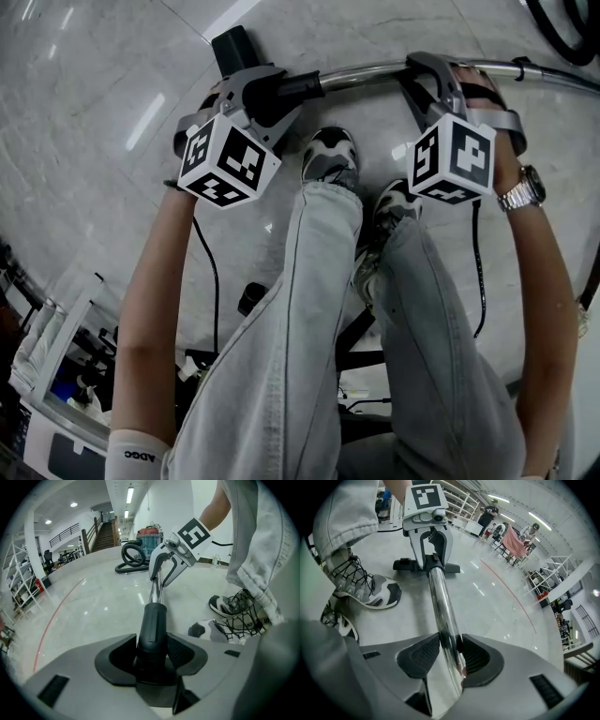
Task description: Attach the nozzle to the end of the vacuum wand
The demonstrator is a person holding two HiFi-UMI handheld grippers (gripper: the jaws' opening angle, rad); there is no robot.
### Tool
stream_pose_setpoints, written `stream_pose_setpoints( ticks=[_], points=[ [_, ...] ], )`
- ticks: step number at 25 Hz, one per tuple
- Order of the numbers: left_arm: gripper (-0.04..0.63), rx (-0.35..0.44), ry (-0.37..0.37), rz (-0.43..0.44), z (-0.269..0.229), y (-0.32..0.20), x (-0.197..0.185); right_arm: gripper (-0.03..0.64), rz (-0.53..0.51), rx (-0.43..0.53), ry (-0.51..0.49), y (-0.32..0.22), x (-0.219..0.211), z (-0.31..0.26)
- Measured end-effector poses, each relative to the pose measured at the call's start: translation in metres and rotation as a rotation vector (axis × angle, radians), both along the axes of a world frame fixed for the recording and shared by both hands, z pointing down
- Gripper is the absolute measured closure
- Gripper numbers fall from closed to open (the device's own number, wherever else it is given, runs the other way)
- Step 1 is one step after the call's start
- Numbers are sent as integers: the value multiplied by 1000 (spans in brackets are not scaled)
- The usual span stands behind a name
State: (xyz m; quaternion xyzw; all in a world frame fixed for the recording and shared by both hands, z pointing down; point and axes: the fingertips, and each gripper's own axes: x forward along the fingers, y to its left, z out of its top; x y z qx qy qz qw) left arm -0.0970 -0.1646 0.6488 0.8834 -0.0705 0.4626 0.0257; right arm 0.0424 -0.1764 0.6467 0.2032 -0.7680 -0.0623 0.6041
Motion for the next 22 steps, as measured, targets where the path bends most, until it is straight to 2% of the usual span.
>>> stream_pose_setpoints(
  ticks=[5,13,18,22],
  points=[
    [402,8,-53,40,8,4,3,460,3,-10,27,4,4,10],
    [402,19,-167,34,16,5,5,460,27,-29,70,7,6,20],
    [402,1,-148,-39,16,3,8,460,51,-14,70,1,6,19],
    [402,-9,-147,-47,15,1,9,460,49,-15,74,1,6,17]
  ],
)
